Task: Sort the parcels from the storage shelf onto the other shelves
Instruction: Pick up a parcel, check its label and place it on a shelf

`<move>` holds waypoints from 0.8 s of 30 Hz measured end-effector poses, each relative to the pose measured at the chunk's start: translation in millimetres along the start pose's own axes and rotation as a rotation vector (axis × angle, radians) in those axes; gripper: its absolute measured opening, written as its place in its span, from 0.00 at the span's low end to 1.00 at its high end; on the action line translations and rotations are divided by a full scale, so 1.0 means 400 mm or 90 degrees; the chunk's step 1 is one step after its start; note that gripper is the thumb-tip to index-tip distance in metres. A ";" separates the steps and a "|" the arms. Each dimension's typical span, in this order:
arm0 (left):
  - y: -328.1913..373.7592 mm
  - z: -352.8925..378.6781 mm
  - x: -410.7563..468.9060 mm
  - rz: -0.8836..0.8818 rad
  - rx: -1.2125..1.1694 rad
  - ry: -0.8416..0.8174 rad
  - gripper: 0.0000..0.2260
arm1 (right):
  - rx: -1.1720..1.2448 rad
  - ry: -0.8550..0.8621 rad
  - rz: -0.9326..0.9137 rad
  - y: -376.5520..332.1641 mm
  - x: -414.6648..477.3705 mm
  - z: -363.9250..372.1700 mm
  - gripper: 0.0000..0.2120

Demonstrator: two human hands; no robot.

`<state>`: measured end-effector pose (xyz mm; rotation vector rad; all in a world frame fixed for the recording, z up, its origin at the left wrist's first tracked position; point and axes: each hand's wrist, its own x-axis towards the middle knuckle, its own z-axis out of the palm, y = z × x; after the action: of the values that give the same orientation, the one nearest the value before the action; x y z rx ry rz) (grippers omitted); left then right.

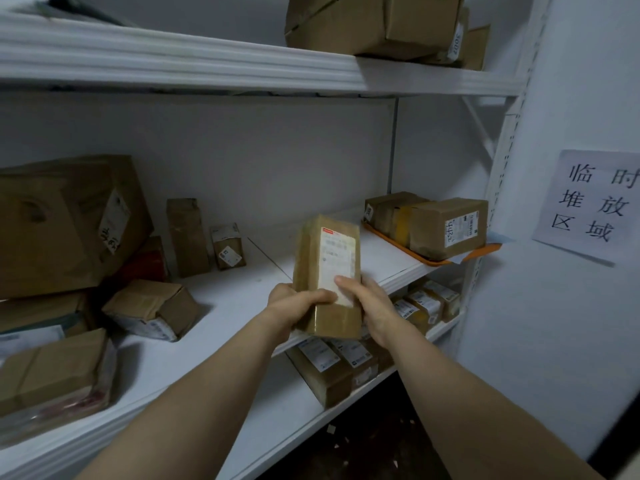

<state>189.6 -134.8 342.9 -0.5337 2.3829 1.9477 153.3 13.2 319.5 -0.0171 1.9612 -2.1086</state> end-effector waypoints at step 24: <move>-0.015 -0.005 -0.006 0.270 0.014 0.048 0.54 | -0.370 0.078 -0.182 0.000 -0.022 0.050 0.54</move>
<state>194.2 -137.2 338.1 -0.1032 2.7437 2.0745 165.5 -4.5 322.9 -0.2987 2.7156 -1.6328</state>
